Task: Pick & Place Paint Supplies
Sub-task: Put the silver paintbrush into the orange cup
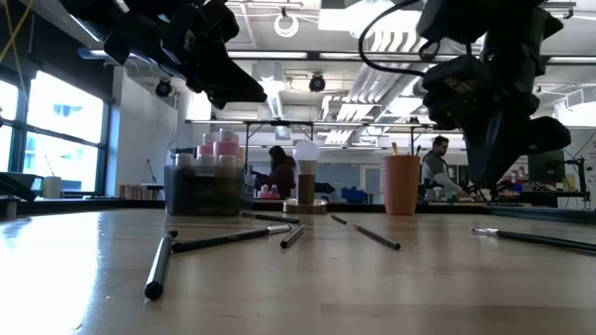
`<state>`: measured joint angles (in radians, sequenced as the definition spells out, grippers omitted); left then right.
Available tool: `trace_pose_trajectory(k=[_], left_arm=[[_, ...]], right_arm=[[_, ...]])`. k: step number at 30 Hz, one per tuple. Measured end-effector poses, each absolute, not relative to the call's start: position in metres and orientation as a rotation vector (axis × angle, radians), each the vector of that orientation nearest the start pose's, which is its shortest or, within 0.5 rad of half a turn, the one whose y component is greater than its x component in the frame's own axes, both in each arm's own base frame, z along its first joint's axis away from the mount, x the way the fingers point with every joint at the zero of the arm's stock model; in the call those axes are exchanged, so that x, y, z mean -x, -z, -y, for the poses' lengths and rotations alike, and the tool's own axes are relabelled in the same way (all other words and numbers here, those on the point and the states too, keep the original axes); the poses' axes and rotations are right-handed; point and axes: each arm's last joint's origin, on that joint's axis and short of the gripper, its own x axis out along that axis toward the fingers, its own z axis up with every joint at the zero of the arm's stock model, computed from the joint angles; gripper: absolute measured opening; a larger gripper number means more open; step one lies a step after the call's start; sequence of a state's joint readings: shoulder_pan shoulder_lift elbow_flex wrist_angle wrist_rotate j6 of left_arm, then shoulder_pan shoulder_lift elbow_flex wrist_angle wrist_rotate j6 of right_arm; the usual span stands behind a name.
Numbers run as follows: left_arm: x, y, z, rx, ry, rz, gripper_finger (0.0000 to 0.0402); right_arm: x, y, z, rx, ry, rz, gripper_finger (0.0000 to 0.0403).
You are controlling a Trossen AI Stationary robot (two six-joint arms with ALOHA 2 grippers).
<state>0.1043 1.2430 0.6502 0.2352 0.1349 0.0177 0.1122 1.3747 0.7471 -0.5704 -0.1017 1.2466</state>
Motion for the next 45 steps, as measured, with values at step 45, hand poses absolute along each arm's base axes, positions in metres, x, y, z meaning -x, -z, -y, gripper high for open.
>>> trace_pose_trajectory(k=[45], left_arm=[[-0.261,-0.232,-0.027,0.004,-0.082,-0.359,0.0104]], right_arm=[[-0.247,-0.152,-0.049,-0.949,0.583,-1.176,0.0002]])
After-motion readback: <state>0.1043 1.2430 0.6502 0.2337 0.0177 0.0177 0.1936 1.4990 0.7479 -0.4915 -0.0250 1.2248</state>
